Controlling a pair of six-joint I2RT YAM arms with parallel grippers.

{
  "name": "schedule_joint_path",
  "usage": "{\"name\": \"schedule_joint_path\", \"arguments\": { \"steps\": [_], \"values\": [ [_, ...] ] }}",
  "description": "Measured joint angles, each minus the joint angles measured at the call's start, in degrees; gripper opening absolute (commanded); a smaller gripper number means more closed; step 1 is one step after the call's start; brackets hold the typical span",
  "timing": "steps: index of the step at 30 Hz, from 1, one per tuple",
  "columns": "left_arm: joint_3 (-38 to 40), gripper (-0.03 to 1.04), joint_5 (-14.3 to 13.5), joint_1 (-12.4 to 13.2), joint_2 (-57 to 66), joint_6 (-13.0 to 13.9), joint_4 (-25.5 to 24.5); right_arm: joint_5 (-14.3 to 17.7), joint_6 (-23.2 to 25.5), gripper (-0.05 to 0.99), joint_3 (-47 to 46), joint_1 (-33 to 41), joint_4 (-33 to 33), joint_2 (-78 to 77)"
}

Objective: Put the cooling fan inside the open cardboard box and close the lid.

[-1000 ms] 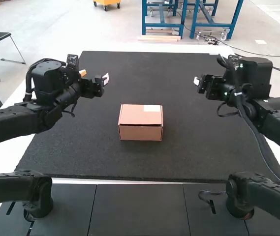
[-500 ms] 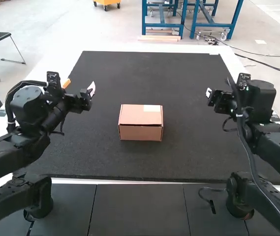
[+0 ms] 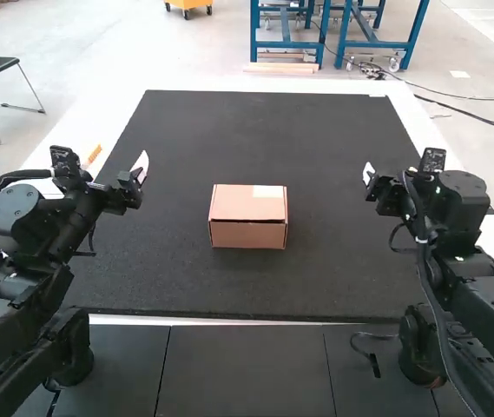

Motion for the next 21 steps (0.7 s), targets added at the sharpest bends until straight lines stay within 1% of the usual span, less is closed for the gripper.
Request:
{"name": "schedule_joint_path", "arguments": {
  "steps": [2,6,9,11,13,14,15,16,19,21],
  "values": [
    [-1.38,0.95,0.72,0.5,-2.08,0.13,-0.42,0.09,0.02,0.88,-0.76,0.11,0.76,-1.14],
    [-4.74,0.95,1.68,0.57,-6.82,0.17,-2.03,0.22,0.02,0.88,-3.91,0.13,2.91,-4.92],
    [-6.25,0.95,1.92,0.57,-11.76,0.17,-5.7,0.5,0.04,0.88,-7.13,0.2,3.34,-9.68],
    [-6.45,0.95,2.12,0.57,-15.21,0.13,-8.33,0.57,0.09,0.89,-8.72,0.2,2.38,-13.99],
    [-6.45,0.95,2.51,0.59,-16.83,0.11,-8.79,0.55,0.13,0.88,-9.79,0.17,0.48,-18.97],
    [-6.45,0.95,2.73,0.66,-16.98,0.09,-9.29,0.55,0.15,0.86,-10.14,0.17,-1.05,-21.44],
    [-6.47,0.95,2.86,0.87,-17.03,0.09,-10.1,0.52,0.17,0.85,-10.14,0.17,-3.3,-24.02],
    [-6.47,0.96,2.93,1.11,-17.03,0.07,-10.82,0.5,0.2,0.85,-10.14,0.17,-4.15,-25.75],
    [-6.45,0.96,3.02,2.25,-17.03,-0.11,-12.15,0.5,0.22,0.85,-10.14,0.17,-4.94,-26.67],
    [-6.45,0.96,3.08,3.58,-17.03,-0.11,-13.73,0.5,0.22,0.87,-10.14,0.17,-5.99,-26.62]
  ]
}}
